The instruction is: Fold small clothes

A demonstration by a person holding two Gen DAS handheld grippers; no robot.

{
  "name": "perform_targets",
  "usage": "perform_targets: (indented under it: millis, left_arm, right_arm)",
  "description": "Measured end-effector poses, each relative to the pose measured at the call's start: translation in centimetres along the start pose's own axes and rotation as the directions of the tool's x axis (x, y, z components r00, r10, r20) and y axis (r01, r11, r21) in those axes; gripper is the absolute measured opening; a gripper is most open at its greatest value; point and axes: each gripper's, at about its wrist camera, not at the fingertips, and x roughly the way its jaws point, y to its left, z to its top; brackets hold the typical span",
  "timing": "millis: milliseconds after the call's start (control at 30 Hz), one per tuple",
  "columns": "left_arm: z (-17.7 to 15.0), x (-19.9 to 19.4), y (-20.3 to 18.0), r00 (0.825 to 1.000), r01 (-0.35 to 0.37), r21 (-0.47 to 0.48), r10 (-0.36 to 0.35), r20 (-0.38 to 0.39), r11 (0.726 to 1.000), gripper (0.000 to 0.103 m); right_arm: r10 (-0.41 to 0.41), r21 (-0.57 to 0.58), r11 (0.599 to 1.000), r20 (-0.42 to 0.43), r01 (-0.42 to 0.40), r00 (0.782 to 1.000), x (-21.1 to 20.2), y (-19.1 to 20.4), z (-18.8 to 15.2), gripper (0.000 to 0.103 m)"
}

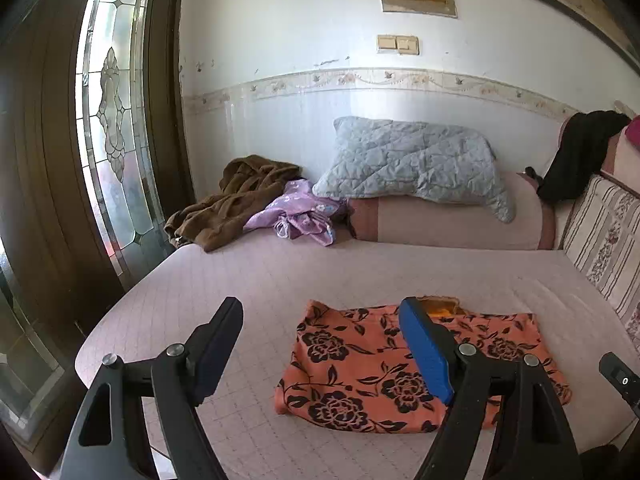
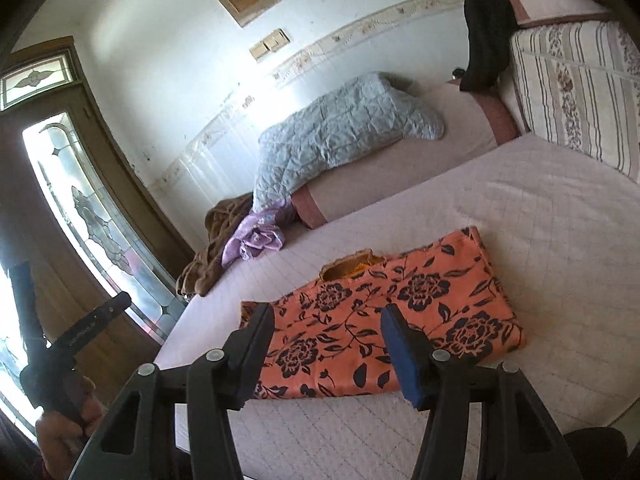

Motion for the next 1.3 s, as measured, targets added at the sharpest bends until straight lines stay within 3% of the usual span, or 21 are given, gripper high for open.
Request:
perform_targets:
  millis: [433,667,1300]
  left_arm:
    - [1.3,-2.0,-2.2,0.999,0.018,0.02,-0.019,0.047,1.0,0.081]
    - [1.4,-2.3,-2.8,0.998,0.022,0.029,-0.023,0.053,0.999,0.081]
    - [0.7,-1.5,-3.3,0.999,0.026,0.053,-0.027,0.02,0.998,0.089]
  right_arm:
    - [0.046,-0.037,0.998,0.074,-0.044,0.996,-4.1,1.3,1.2,0.059]
    - [0.014,-0.109,0.994,0.114,-0.002,0.993,-5.0,2.3,1.3,0.058]
    - [0.019,-0.061,0.998,0.071,-0.015,0.997,-4.0,1.6,0.9,0.058]
